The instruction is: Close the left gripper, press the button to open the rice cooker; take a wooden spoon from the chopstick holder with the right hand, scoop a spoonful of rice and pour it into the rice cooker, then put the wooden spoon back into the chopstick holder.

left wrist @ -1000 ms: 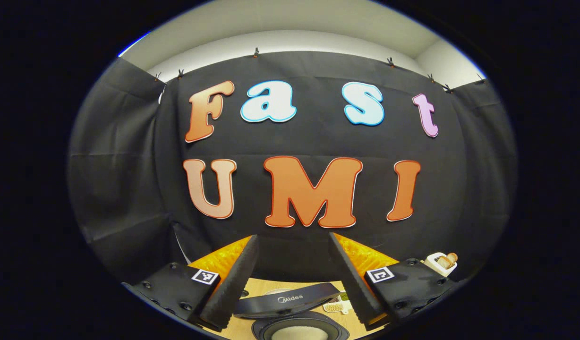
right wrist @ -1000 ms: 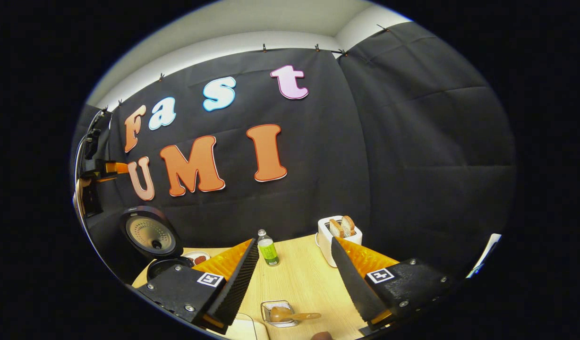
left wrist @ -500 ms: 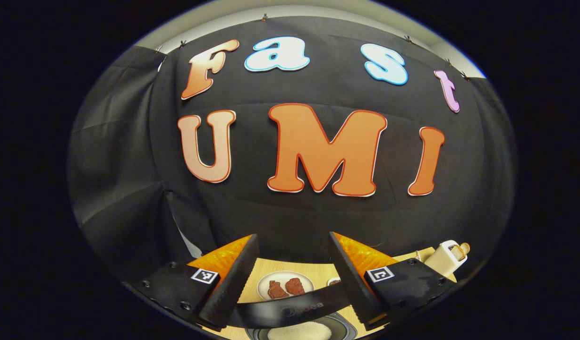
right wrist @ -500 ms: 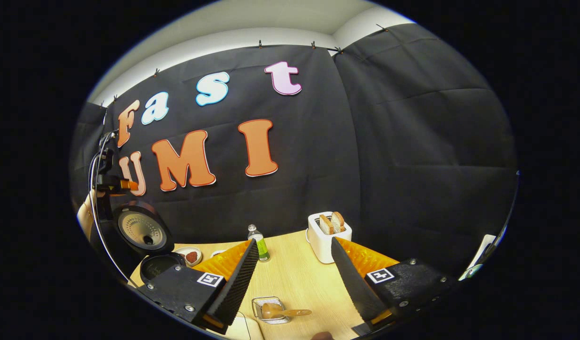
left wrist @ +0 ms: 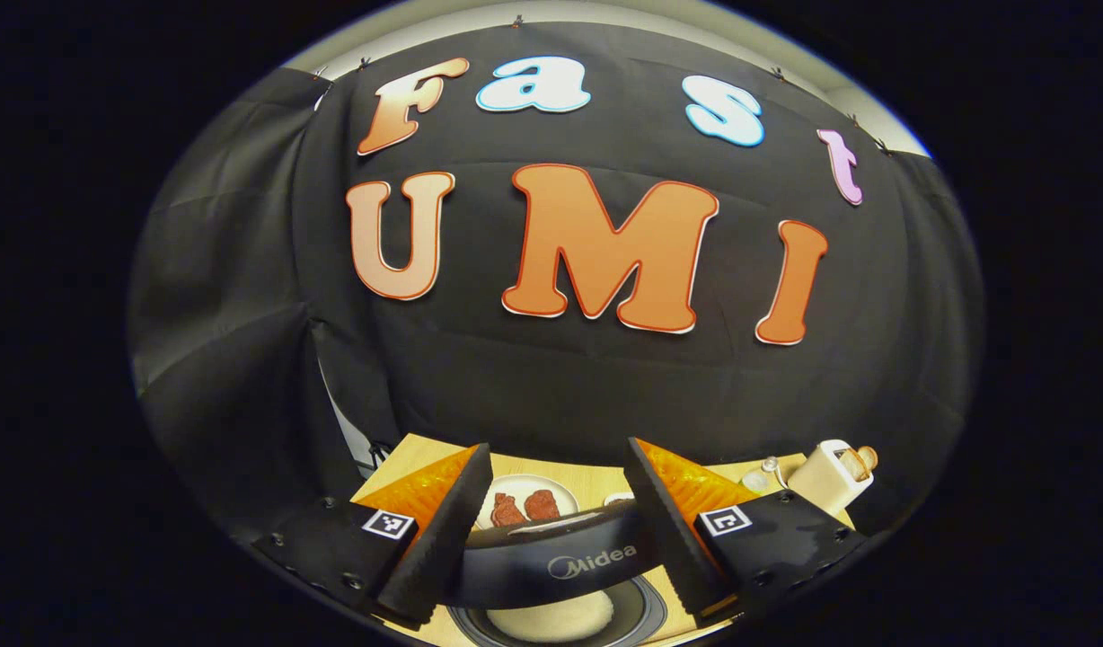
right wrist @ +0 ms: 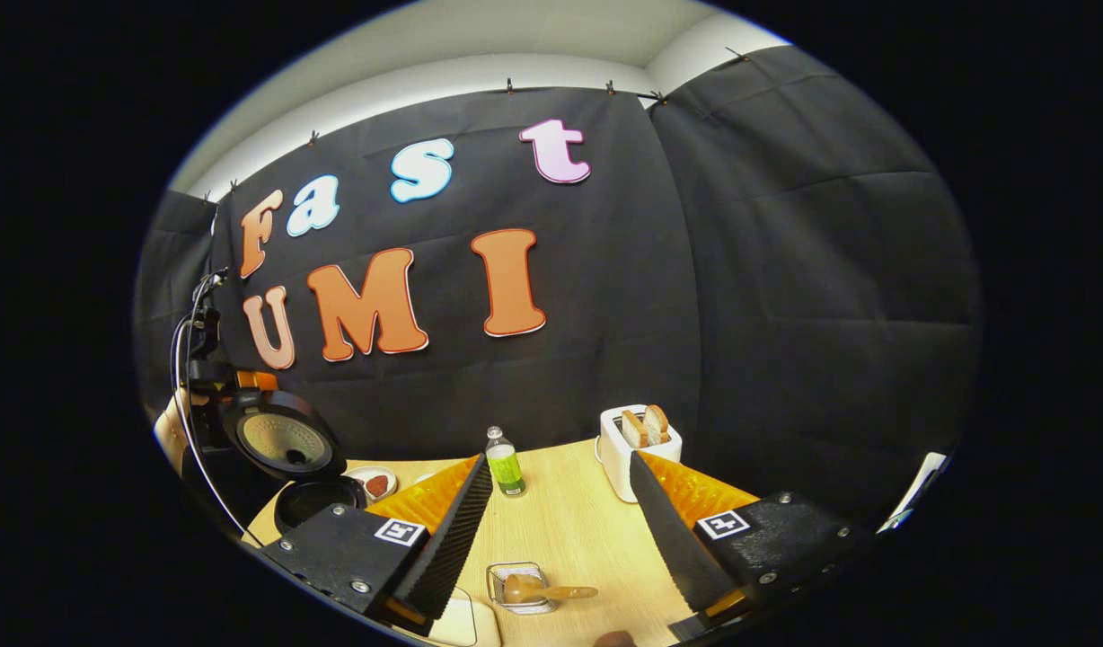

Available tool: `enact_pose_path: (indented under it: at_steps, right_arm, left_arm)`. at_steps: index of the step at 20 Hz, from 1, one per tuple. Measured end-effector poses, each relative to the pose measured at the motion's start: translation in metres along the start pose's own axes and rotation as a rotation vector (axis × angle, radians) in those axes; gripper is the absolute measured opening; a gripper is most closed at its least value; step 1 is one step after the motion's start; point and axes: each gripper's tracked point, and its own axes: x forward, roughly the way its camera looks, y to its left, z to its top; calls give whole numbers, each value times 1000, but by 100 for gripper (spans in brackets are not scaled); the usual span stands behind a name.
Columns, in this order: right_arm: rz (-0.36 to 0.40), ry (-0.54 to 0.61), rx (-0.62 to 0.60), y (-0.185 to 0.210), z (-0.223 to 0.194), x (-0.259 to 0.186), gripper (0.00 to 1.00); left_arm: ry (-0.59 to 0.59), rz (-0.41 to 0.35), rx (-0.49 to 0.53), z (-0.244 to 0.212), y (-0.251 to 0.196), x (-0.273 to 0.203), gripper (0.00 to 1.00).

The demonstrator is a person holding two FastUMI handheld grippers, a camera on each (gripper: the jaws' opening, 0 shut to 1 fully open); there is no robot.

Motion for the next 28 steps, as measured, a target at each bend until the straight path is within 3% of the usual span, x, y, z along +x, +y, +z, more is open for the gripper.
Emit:
enact_pose_path:
  at_steps: [2,3,4,6,8,17,18,21,22,23,25,26,28]
  right_arm:
    - [22,4,13,0,-3,-5,100]
    - [32,7,18,0,-4,-6,95]
    - [40,13,18,-1,-8,-8,94]
    - [54,28,13,-6,-13,-12,95]
    - [68,42,9,-8,-19,-17,95]
    - [83,72,18,-33,-28,-32,94]
    - [84,75,18,-34,-28,-33,94]
    - [89,77,21,-38,-28,-36,94]
    - [89,78,20,-39,-28,-36,94]
    - [87,79,20,-40,-31,-37,94]
    - [81,86,23,-44,-35,-38,94]
    - [78,93,25,-46,-38,-39,94]
    - [69,103,24,-52,-42,-42,94]
  left_arm:
    - [13,-11,3,-22,-9,-18,99]
    - [15,-14,3,-32,-12,-25,99]
    - [16,-17,2,-45,-16,-35,95]
    - [22,-24,6,-71,-24,-49,100]
    - [44,-13,18,-99,-27,-61,96]
    - [55,47,85,-182,-34,-75,96]
    - [62,53,92,-191,-34,-76,100]
    - [99,72,108,-213,-33,-74,100]
    - [103,78,112,-220,-34,-77,95]
    - [54,75,127,-213,-32,-75,95]
    - [38,79,99,-218,-31,-75,95]
    - [49,85,98,-228,-32,-75,100]
    - [33,95,129,-227,-33,-73,98]
